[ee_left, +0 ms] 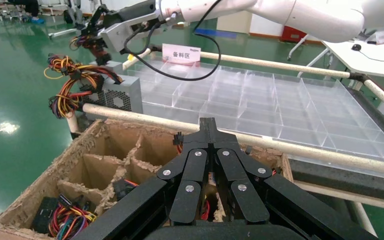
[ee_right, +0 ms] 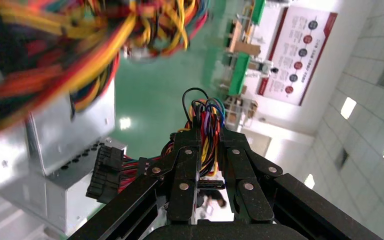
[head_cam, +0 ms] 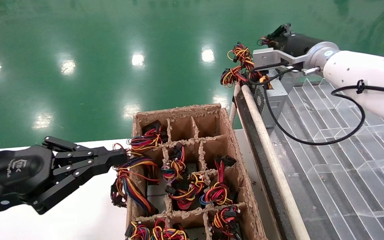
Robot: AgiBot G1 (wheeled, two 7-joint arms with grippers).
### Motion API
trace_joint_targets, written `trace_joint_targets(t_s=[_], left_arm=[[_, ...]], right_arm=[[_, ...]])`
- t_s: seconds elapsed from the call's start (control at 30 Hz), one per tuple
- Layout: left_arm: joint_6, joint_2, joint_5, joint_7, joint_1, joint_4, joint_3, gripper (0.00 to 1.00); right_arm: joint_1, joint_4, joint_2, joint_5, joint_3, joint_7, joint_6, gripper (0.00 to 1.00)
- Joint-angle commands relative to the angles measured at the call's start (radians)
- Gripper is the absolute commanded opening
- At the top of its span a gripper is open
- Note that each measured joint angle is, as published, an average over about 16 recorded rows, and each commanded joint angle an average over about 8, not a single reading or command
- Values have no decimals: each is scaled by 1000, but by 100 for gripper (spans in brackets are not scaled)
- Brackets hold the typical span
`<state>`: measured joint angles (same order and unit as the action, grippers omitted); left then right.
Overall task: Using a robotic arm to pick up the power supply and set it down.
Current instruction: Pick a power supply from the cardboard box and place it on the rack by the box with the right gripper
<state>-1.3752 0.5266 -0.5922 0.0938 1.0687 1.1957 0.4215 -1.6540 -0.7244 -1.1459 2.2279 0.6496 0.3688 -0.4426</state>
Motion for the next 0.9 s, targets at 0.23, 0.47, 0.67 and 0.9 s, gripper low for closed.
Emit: trace_joint_targets(t_s=[0.23, 0.47, 0.67, 0.9], left_arm=[[0, 0, 0, 0, 0, 0, 0, 0], [0, 0, 0, 0, 0, 0, 0, 0], [0, 0, 0, 0, 0, 0, 0, 0], [0, 0, 0, 0, 0, 0, 0, 0]], right_arm=[[-17, 33, -18, -54, 4, 26, -30, 100], [-42, 77, -42, -97, -3, 44, -37, 100], [-59, 106, -59, -118, -3, 69, -35, 100], [-74, 135, -74, -131, -3, 92, -26, 100]])
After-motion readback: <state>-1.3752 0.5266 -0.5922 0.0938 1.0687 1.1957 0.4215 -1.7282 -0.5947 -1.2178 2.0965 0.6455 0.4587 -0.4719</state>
